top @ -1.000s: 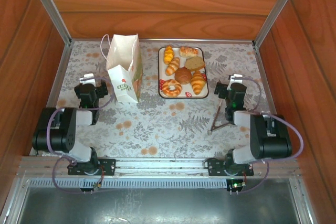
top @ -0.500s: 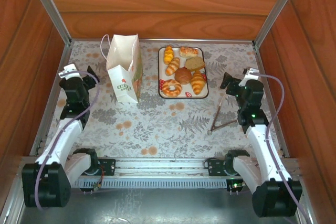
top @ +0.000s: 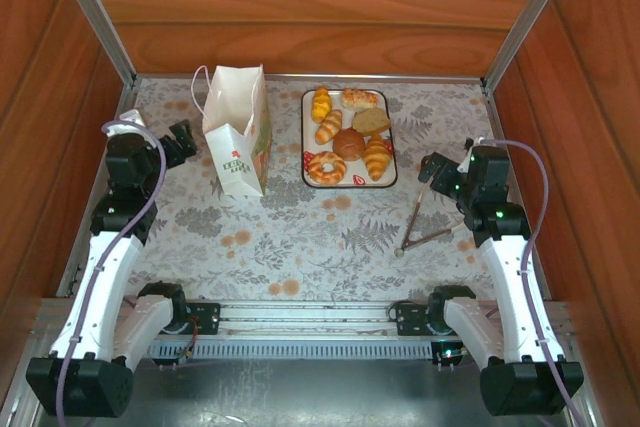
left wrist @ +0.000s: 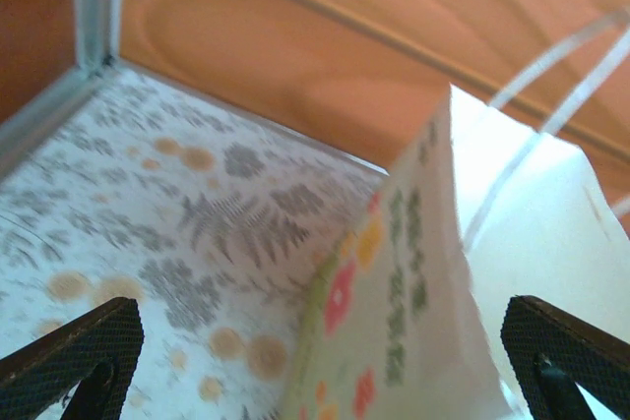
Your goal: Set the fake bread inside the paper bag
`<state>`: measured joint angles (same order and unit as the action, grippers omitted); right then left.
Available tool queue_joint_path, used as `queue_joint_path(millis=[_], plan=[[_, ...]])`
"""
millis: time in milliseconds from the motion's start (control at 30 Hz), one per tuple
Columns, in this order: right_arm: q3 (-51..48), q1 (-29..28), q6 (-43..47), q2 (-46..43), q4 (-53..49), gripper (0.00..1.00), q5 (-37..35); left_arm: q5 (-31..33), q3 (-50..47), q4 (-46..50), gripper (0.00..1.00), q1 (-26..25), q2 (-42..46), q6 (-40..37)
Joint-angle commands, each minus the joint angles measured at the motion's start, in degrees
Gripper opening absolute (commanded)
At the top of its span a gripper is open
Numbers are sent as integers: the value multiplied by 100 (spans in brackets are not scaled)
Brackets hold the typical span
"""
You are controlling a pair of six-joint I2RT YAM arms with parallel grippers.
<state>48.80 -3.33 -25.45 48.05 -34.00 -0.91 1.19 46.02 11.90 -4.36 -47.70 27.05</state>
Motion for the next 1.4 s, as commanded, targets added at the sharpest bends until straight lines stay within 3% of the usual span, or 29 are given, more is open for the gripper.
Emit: queue_joint_path(millis=[0,300,900,1067,1233,1367], plan=[[163,34,-457,15,-758,100,86,-356,296,765,99,-240,94,141],[86,33,-855,154,-1865,100,-312,-400,958,1315,99,-346,-72,162],[-888,-121,-1401,341,-1630,100,-518,-761,1124,1504,99,-427,-674,3],[-1016,-166,-1425,410,-1484,100,-518,-486,1818,1904,97,-969,-1009,-368],[-1083,-171,-1399,389,-1435,100,-559,213,2661,2240,93,-1986,-1657,-845],[-1117,-185,-1383,345,-1403,100,-575,544,3270,2473,89,-2430,-2327,-1236]])
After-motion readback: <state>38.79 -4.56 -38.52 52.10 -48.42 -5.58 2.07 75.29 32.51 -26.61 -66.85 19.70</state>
